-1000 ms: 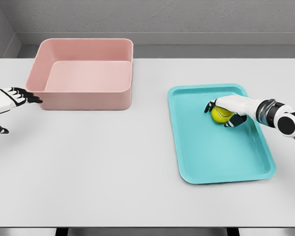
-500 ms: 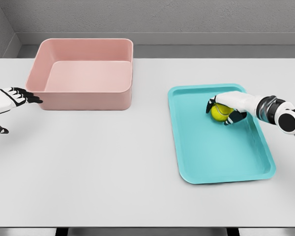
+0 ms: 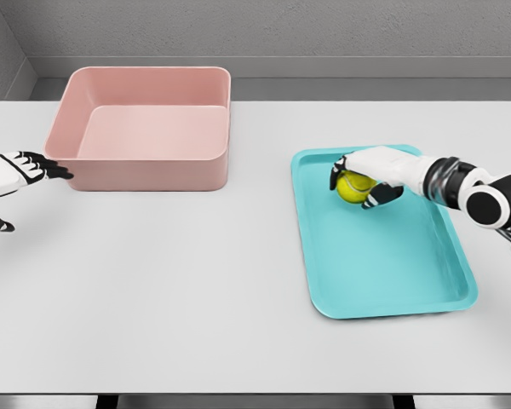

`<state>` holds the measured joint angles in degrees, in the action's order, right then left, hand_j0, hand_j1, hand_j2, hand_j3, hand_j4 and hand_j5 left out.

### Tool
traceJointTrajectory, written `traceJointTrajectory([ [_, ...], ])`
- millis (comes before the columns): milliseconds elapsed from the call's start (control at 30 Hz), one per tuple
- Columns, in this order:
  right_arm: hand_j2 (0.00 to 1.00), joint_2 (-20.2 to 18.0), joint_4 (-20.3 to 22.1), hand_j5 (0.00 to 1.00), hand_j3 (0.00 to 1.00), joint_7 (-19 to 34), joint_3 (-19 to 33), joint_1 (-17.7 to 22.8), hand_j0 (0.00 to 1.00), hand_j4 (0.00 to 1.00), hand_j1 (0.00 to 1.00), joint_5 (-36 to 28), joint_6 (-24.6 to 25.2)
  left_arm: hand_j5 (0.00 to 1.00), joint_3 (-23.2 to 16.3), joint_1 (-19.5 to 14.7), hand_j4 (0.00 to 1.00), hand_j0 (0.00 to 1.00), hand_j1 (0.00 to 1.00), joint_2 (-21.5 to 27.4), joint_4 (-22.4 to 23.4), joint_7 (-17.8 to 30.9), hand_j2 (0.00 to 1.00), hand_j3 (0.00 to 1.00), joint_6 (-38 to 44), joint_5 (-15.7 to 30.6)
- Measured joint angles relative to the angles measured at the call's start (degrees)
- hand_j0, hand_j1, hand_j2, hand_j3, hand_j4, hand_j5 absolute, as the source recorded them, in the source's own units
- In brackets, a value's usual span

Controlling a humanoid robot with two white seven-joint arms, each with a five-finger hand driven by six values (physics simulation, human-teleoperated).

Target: Put the tennis from the blue tray into the pink basket with both arms

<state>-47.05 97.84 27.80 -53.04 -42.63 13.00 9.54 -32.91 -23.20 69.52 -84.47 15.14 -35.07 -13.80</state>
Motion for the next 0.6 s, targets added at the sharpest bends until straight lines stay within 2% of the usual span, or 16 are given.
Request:
traceJointTrajectory([
  [167, 0.54, 0.5, 2.0, 0.54, 0.54, 0.1, 0.0, -0.4, 0.54, 0.54, 0.54, 0.0, -1.6, 1.00, 0.1, 0.1, 1.00, 1.00, 1.00, 0.0, 0.0, 0.0, 1.00, 1.00, 0.0, 0.0],
  [600, 0.51, 3.1, 2.6, 0.51, 0.51, 0.0, -0.7, -2.1, 0.51, 0.51, 0.51, 0.2, -16.5, 1.00, 0.1, 0.1, 1.00, 1.00, 1.00, 0.1, 0.0, 0.0, 1.00, 1.00, 0.0, 0.0],
])
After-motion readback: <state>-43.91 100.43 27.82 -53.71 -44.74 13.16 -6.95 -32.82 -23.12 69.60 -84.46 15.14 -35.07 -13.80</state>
